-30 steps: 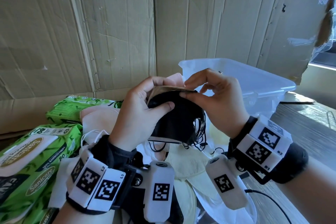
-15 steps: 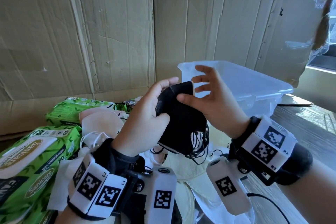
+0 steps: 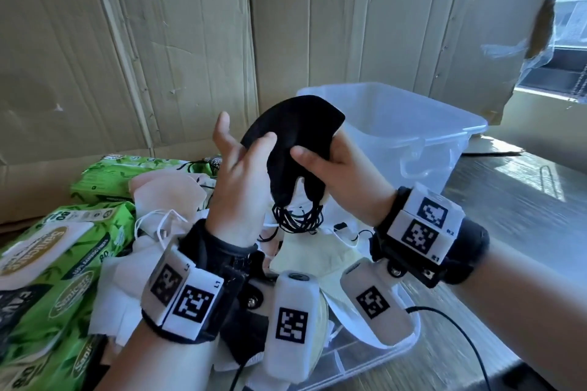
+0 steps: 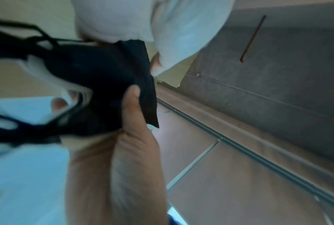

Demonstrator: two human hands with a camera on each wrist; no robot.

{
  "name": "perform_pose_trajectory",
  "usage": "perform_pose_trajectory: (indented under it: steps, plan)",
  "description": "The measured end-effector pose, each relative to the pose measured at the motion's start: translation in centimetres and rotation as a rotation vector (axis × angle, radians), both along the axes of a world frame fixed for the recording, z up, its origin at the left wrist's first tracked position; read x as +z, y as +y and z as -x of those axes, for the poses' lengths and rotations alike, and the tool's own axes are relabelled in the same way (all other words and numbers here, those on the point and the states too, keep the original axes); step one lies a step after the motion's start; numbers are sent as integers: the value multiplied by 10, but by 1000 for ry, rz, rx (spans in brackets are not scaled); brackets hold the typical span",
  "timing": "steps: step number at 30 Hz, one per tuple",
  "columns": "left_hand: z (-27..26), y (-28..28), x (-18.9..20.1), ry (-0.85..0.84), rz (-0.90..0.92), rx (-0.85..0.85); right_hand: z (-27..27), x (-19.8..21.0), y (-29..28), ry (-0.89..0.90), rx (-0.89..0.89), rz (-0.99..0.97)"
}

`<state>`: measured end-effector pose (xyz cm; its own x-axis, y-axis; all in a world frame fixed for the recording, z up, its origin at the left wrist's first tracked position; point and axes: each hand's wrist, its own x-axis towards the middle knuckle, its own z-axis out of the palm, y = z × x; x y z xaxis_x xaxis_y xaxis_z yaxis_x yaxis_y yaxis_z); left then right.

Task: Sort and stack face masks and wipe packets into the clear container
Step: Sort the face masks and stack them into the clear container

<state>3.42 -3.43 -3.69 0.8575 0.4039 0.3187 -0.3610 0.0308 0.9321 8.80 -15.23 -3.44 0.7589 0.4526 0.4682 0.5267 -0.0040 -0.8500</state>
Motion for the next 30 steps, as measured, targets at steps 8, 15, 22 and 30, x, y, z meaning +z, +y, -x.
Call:
perform_pose_trajectory:
  steps: [8, 15, 22, 30]
  plan:
    - [10, 9, 7, -198, -367, -118, -6, 28, -41, 51, 22, 88]
    - [8, 8, -1, 83, -689, -196, -27, -7, -57, 15, -136, 281]
    - [0, 26, 1, 16, -566, 101, -12, -52, -65, -263, 253, 1233]
    - [-1, 26, 0, 20, -619, 121, -6, -66, -36, -512, 247, 1530]
